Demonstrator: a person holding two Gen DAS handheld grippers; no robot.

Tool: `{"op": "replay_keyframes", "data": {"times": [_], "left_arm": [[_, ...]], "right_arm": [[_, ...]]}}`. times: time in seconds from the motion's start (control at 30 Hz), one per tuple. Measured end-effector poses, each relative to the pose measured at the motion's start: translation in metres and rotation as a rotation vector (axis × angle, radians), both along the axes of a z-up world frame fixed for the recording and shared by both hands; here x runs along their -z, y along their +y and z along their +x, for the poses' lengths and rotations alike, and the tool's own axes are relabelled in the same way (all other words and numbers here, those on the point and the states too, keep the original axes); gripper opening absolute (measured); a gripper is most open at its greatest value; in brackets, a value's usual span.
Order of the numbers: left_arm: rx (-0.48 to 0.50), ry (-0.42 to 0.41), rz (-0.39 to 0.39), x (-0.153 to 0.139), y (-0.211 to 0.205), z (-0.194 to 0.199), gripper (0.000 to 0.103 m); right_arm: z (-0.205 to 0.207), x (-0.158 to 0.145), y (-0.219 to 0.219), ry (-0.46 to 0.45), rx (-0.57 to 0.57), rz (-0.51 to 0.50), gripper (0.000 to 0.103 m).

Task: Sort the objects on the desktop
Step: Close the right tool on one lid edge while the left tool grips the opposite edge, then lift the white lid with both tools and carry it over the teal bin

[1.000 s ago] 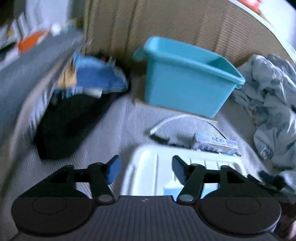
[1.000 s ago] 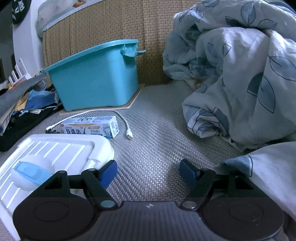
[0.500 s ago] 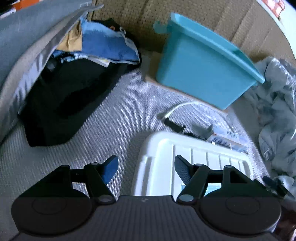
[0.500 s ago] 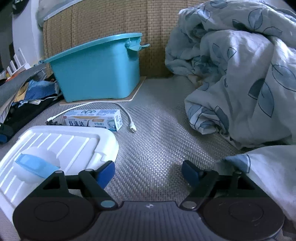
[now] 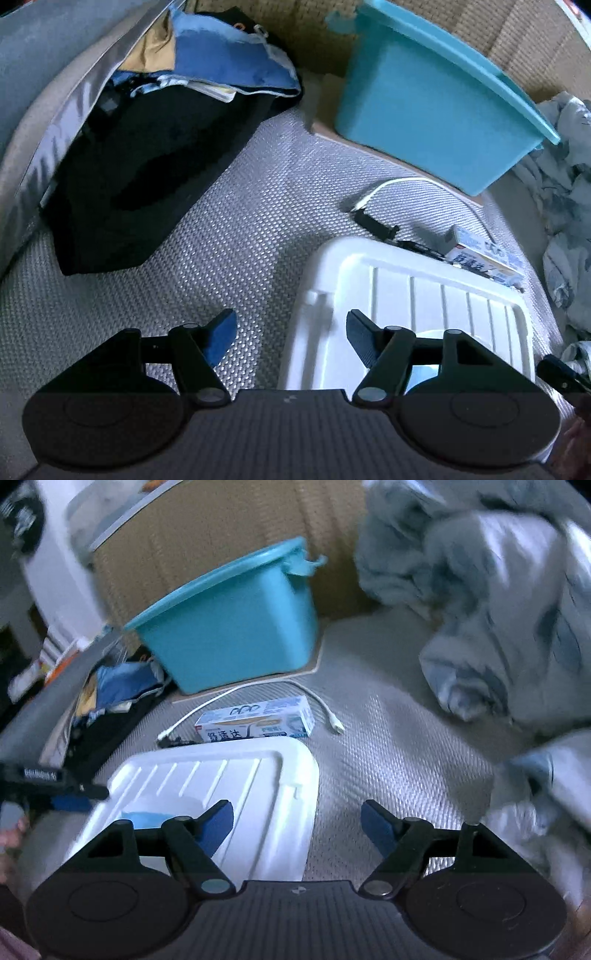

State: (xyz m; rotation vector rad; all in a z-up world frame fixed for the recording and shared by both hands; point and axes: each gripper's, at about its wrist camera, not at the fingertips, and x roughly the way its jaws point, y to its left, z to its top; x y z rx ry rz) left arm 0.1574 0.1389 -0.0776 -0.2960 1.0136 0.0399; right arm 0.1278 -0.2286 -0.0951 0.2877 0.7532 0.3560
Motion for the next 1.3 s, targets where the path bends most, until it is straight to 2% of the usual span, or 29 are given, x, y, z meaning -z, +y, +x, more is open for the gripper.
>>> {"op": "replay_keyframes", "data": {"times": [0.17,0.43,0.67,0.8,0.9,1.03,1.17,1.3], "left_arm": [[0.010,0.005,0.002,0.003,-0.002,0.001,0.068],[0.026,0.006,-0.020,0.005,-0.004,0.004,0.068],[0.097,0.004,-0.079,0.007,-0.013,0.006,0.068],[0.079,-0.002,-0.115,0.008,-0.010,0.006,0.068],[0.039,-0.014,-0.177,0.008,-0.001,0.005,0.068],[-0.007,-0.039,-0.256,0.008,0.009,0.003,0.068],[0.029,-0.051,-0.203,0.005,-0.001,0.004,0.068],[0.058,-0.115,-0.147,-0.008,-0.009,-0.004,0.068]], "right_arm": [[0.004,0.007,-0.007,0.050,-0.033,0.096,0.074],[0.009,0.017,-0.018,0.130,-0.086,0.249,0.073],[0.017,0.022,-0.034,0.192,-0.077,0.380,0.072],[0.015,0.015,-0.025,0.187,-0.077,0.342,0.073],[0.009,0.014,-0.020,0.163,-0.063,0.325,0.073],[0.008,0.018,-0.031,0.183,-0.030,0.424,0.073],[0.004,0.014,-0.029,0.169,-0.018,0.396,0.073],[-0.001,0.006,-0.019,0.134,-0.009,0.328,0.073]]}}
